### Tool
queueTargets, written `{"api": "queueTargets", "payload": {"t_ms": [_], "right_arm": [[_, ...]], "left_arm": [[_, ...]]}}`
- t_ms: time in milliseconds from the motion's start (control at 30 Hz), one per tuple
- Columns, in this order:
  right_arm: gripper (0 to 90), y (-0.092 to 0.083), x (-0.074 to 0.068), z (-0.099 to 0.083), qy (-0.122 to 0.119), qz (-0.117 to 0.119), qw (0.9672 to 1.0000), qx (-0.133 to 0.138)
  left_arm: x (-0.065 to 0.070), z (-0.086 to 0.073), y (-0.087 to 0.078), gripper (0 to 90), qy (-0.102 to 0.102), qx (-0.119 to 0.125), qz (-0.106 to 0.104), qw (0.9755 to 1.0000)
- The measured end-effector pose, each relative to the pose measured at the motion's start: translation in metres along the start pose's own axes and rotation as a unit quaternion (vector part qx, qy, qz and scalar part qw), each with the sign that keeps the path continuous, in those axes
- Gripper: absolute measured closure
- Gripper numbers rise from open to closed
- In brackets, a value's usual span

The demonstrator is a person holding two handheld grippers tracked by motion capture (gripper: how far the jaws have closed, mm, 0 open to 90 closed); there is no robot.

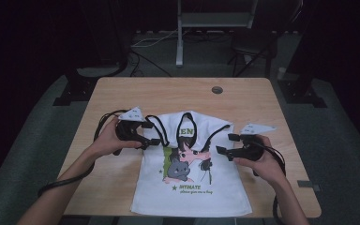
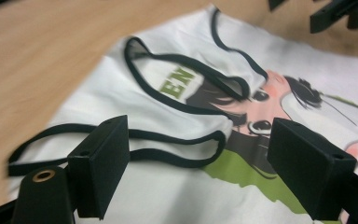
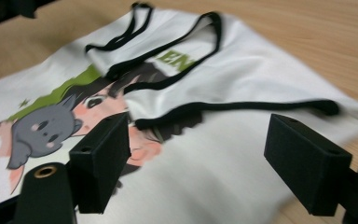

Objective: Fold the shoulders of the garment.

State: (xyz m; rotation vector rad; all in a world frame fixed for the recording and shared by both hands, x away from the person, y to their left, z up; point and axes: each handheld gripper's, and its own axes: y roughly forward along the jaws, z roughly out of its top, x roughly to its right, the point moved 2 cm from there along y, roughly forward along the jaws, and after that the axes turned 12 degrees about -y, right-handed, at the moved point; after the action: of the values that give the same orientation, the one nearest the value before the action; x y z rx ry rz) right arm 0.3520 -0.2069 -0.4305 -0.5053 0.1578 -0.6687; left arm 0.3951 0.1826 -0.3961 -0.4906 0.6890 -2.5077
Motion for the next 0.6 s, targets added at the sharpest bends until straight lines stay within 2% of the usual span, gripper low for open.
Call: {"api": "queueTargets", "payload": {"t_ms": [33, 133, 200, 267, 300, 433, 600], "right_arm": [[20.9, -0.004, 0.002, -0.002, 0.007, -0.009, 0.9999, 0.007], [19.2, -0.014, 0.005, -0.009, 0.025, -0.031, 0.9990, 0.019], [19.1, -0.018, 0.006, -0.012, 0.032, -0.039, 0.9985, 0.022], [18.7, -0.021, 0.006, -0.015, 0.035, -0.046, 0.9981, 0.024], [15.8, -0.022, 0.006, -0.016, 0.040, -0.051, 0.9976, 0.026], [13.8, -0.027, 0.007, -0.021, 0.050, -0.064, 0.9963, 0.027], [13.8, -0.030, 0.008, -0.023, 0.056, -0.074, 0.9953, 0.030]], "left_arm": [[0.001, -0.003, -0.004, 21.0, -0.007, 0.013, 0.004, 0.9999], [0.006, -0.011, -0.010, 21.0, -0.016, 0.032, 0.011, 0.9993], [0.009, -0.014, -0.012, 21.0, -0.020, 0.041, 0.017, 0.9988], [0.012, -0.018, -0.014, 21.0, -0.032, 0.054, 0.016, 0.9979], [0.014, -0.019, -0.014, 21.0, -0.033, 0.058, 0.019, 0.9976], [0.016, -0.022, -0.014, 21.0, -0.038, 0.068, 0.041, 0.9962], [0.015, -0.022, -0.013, 21.0, -0.055, 0.078, 0.054, 0.9940]]}}
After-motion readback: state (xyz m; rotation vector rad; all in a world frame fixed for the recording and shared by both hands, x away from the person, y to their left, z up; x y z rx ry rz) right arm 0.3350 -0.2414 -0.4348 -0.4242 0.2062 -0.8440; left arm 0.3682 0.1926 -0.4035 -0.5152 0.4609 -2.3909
